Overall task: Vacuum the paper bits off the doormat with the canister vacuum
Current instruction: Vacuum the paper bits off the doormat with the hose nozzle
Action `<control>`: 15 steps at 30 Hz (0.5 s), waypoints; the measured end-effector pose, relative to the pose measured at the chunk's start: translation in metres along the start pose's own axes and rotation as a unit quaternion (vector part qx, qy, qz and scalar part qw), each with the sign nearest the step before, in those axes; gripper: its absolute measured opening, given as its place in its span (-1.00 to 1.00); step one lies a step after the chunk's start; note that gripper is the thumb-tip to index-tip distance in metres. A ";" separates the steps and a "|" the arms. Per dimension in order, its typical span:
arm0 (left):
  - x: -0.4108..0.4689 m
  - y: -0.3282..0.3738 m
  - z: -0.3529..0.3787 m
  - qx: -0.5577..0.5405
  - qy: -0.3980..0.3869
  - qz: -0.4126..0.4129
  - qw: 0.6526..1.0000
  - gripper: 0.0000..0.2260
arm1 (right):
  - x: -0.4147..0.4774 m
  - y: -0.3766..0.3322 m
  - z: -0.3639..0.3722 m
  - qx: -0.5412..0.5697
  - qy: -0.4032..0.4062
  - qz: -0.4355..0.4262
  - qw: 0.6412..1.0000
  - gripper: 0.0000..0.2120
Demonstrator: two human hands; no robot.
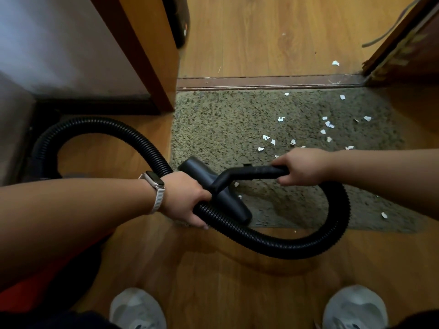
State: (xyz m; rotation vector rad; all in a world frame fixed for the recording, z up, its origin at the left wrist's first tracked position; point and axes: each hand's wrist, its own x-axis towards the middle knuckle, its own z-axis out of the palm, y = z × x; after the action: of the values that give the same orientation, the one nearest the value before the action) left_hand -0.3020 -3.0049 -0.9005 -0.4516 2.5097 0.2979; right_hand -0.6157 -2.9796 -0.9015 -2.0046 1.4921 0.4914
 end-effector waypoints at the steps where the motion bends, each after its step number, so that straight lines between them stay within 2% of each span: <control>1: -0.002 0.000 0.002 0.003 -0.002 0.005 1.000 -0.45 | 0.001 -0.005 0.003 -0.010 -0.006 -0.008 1.000 -0.85; 9: 0.000 0.001 0.003 -0.006 0.009 0.001 1.000 -0.51 | -0.004 0.003 -0.004 0.005 -0.029 0.007 1.000 -0.87; 15: 0.011 0.001 -0.006 -0.020 0.033 -0.020 0.999 -0.49 | -0.023 0.036 -0.004 0.038 -0.019 0.072 0.996 -0.85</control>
State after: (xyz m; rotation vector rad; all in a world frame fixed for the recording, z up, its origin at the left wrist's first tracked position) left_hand -0.3134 -3.0087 -0.9020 -0.5341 2.5592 0.3226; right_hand -0.6573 -2.9721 -0.8928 -1.8283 1.6154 0.5199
